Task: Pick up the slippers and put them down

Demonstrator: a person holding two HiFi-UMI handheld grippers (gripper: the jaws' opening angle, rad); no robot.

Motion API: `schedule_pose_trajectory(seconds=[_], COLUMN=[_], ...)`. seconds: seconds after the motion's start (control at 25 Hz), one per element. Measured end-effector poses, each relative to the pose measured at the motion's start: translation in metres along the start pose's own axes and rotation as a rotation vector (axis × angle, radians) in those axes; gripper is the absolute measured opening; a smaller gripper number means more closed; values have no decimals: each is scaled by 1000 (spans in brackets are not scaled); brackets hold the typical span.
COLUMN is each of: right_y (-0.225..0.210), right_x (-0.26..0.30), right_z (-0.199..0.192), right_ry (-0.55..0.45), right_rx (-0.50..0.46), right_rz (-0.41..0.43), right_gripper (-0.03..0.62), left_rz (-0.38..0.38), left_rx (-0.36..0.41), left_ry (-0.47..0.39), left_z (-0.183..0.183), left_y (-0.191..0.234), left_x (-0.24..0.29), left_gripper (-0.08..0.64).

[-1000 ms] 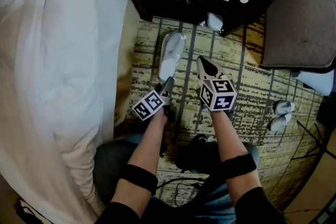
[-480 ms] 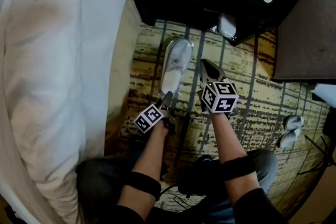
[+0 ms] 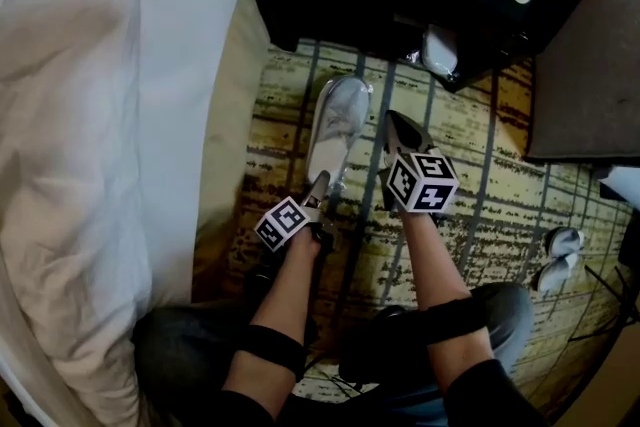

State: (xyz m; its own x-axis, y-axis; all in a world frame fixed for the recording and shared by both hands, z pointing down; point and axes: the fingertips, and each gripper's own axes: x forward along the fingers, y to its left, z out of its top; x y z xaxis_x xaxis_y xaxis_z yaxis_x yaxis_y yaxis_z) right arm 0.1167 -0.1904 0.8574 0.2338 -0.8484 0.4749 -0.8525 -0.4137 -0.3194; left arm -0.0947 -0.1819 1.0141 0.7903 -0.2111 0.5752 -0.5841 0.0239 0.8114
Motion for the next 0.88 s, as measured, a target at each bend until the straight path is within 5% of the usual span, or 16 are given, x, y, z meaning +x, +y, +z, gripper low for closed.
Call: schedule_pose_trajectory(seconds=[0.28,0.88], right_y=[-7,-18], right_x=[5,7], right_z=[-1,-18], right_ry=[-11,10], right_rx=[17,29], right_rz=[6,-8], right_gripper=[2,2], left_rz=[0,-20], left_rx=[-5,-18], left_ry=[-25,-80], left_z=[4,4], left_y=[7,26], left_x=[7,1], left_gripper=[388,72])
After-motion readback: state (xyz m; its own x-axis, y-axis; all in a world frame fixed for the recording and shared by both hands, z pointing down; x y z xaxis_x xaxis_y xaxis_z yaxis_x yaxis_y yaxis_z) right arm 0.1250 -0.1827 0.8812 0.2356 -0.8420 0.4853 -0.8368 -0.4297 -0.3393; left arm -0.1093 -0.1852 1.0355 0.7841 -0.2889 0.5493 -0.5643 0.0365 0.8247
